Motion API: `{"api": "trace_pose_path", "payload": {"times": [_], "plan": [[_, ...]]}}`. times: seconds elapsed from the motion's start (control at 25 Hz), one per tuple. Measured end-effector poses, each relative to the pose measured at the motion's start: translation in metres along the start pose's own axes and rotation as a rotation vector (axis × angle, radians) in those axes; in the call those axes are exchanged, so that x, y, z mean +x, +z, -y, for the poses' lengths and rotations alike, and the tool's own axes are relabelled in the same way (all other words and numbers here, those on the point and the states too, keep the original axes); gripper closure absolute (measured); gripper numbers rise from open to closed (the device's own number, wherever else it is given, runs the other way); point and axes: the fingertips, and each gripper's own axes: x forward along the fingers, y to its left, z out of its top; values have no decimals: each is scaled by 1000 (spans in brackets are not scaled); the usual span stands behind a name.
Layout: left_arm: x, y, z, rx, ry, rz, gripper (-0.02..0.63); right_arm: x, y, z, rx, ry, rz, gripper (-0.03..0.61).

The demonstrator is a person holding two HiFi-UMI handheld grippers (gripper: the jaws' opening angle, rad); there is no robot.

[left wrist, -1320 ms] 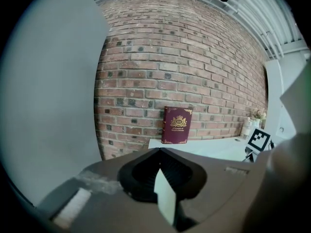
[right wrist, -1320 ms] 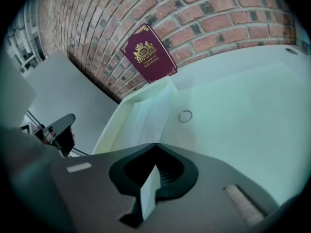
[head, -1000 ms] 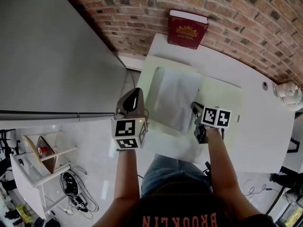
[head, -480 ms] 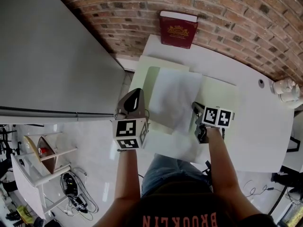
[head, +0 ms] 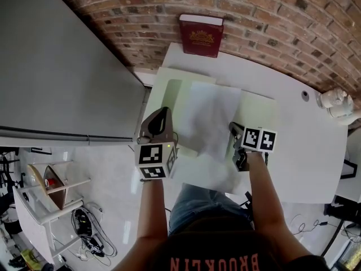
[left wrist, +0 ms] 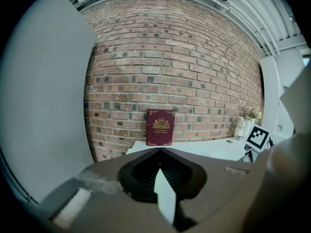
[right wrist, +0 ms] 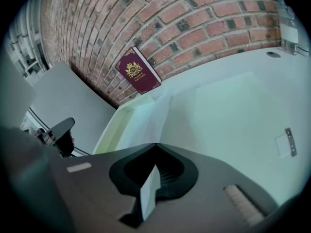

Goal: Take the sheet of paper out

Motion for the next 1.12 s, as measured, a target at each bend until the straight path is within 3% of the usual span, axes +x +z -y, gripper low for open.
{"api": "trace_pose_path", "payload": {"times": [0.56,1.12], "plan": [[0,5,42,29,-32,15,614,-39,0,32,-1,-19,38,577],[-12,3,90,41,-26,41,614,-92,12,45,-67,8,121,577]]}}
